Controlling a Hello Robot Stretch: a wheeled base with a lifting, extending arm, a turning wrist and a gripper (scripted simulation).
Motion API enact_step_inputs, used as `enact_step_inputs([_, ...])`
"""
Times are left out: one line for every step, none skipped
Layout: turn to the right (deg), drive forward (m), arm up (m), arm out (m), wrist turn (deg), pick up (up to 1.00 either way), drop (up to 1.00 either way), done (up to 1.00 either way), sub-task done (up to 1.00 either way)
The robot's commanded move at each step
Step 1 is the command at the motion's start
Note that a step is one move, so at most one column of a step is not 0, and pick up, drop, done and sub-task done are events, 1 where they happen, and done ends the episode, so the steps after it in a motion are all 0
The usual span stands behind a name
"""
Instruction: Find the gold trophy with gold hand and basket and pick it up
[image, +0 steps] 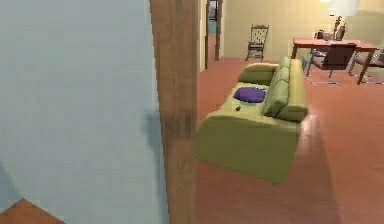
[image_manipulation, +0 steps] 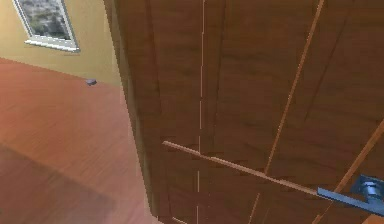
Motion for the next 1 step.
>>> enact_step_inputs([0.0,0.35,0.00,0.00,0.0,0.00,0.00,0.00,0.00])
